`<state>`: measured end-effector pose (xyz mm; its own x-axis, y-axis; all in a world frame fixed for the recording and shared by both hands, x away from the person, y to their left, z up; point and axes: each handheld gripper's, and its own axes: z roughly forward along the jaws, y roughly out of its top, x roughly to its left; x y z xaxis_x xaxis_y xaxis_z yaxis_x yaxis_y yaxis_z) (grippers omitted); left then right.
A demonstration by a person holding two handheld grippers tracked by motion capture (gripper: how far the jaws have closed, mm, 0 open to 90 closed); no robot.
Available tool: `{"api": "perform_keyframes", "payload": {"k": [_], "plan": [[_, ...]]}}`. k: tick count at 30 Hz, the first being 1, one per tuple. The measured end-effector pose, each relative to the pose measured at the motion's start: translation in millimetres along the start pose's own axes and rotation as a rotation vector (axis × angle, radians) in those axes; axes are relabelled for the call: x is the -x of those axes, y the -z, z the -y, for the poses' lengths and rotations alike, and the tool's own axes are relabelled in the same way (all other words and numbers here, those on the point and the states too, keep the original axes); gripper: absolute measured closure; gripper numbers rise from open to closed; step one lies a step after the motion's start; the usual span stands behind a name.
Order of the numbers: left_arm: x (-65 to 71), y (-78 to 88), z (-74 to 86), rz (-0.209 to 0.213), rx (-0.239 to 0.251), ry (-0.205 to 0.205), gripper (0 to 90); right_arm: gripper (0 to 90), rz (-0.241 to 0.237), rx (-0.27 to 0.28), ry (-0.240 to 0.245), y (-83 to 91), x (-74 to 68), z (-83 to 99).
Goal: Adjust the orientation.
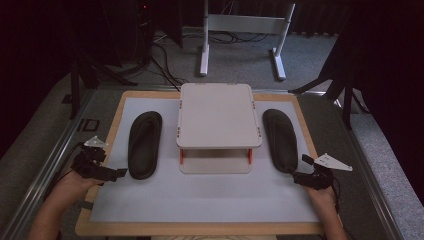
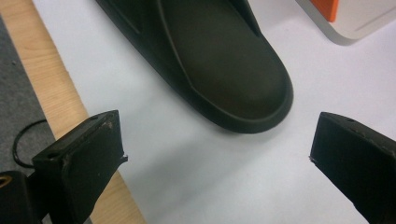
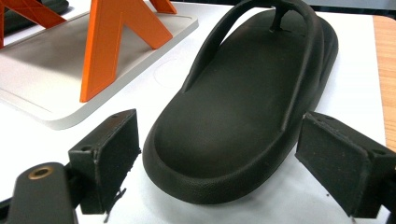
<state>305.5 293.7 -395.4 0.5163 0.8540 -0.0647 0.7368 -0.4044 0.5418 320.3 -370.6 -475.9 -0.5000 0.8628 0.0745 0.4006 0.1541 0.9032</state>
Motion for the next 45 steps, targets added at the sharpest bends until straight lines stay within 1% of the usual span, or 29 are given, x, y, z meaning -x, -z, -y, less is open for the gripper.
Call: {"api": "perform_keyframes", "payload": {"k": [2,4,5,6,8,9,10,11,12,13,15,18,19,24,26,28,31,32,33,34,36,38,39,40,42,44,45], "plan": [[-1.1,0.9,-5.2,0.000,-0.029,-0.006,2.4,12.8,0.000,0.000,0.003,-0.1,-0.3,0.0],[-2.5,1.5,-10.5,-0.005,-0.062,-0.023,2.4,12.8,0.001,-0.001,0.002,-0.2,-0.3,0.1],[-3.4,1.4,-13.2,0.007,-0.082,-0.023,2.4,12.8,0.000,-0.001,0.002,-0.2,-0.3,0.1],[-4.2,1.3,-15.9,0.002,-0.099,-0.028,2.4,12.8,0.001,-0.002,0.003,-0.3,-0.4,0.1],[-4.2,1.3,-15.9,0.002,-0.099,-0.028,2.4,12.8,0.002,-0.002,0.004,-0.4,-0.3,0.1],[-6.6,-0.9,-22.1,-0.005,-0.155,-0.037,2.4,12.8,0.002,-0.002,0.004,-0.4,-0.3,0.1],[-7.9,-1.9,-24.5,-0.005,-0.175,-0.037,2.4,12.8,0.004,-0.003,0.004,-0.6,-0.4,0.1],[-8.6,-3.4,-26.6,-0.019,-0.194,-0.042,2.4,13.0,0.003,-0.004,0.003,-0.7,-0.5,0.1],[-9.4,-4.8,-28.5,-0.020,-0.211,-0.043,2.4,13.1,0.002,-0.008,0.004,-0.8,-0.4,0.1],[-10.3,-5.9,-30.4,-0.008,-0.222,-0.044,2.4,13.1,0.005,-0.008,0.005,-1.0,-0.5,0.1],[-12.2,-8.4,-34.6,-0.010,-0.241,-0.040,2.4,13.1,0.004,-0.010,0.005,-1.2,-0.5,0.1],[-14.9,-10.1,-42.6,0.003,-0.247,-0.029,2.5,13.1,0.006,-0.008,0.007,-1.2,-0.8,0.1],[-15.8,-10.5,-45.8,-0.004,-0.246,-0.024,2.4,13.1,0.008,-0.007,0.007,-1.0,-0.9,0.1],[-17.2,-12.0,-62.5,0.007,-0.239,-0.017,2.5,13.1,0.008,-0.008,0.003,-1.0,-0.5,0.1],[-18.2,-13.2,-69.2,0.001,-0.239,-0.001,2.5,13.1,0.008,-0.008,0.007,-1.2,-0.9,0.2],[-20.0,-15.2,-75.2,0.007,-0.232,0.015,2.5,13.1,0.008,-0.010,0.008,-1.3,-1.0,0.2],[-21.7,-20.8,-83.3,0.002,-0.236,0.030,2.5,13.1,0.009,-0.010,0.007,-1.4,-0.9,0.2],[-22.3,-23.2,-86.1,-0.008,-0.241,0.037,2.5,13.2,0.008,-0.009,0.007,-1.4,-0.9,0.2],[-22.9,-25.8,-88.5,-0.007,-0.246,0.042,2.5,13.2,0.007,-0.011,0.006,-1.4,-0.8,0.2],[-22.8,-28.4,-90.8,-0.009,-0.246,0.041,3.9,13.1,0.007,-0.010,0.005,-1.5,-0.7,0.2],[-22.9,-33.9,-95.4,-0.020,-0.255,0.040,4.0,13.1,0.005,-0.010,0.002,-1.2,-0.3,0.1],[-23.4,-36.5,-97.5,-0.017,-0.255,0.045,4.0,13.1,0.004,-0.007,-0.001,-1.1,-0.2,0.1],[-25.6,-42.5,-102.4,-0.019,-0.261,0.052,4.0,13.2,0.003,-0.007,-0.002,-1.1,0.0,0.2],[-26.7,-44.5,-104.3,-0.020,-0.261,0.051,5.3,13.1,0.001,-0.008,-0.002,-1.1,0.0,0.2],[-30.0,-48.8,-107.7,-0.013,-0.261,0.063,5.6,13.2,0.002,-0.011,0.003,-1.4,-0.2,0.2],[-31.6,-51.0,-109.8,-0.012,-0.260,0.061,8.3,13.7,-0.001,-0.012,0.000,-1.4,0.0,0.2],[-32.6,-52.5,-111.0,-0.018,-0.258,0.065,8.3,13.7,-0.001,-0.012,0.000,-1.4,0.0,0.2]]}}
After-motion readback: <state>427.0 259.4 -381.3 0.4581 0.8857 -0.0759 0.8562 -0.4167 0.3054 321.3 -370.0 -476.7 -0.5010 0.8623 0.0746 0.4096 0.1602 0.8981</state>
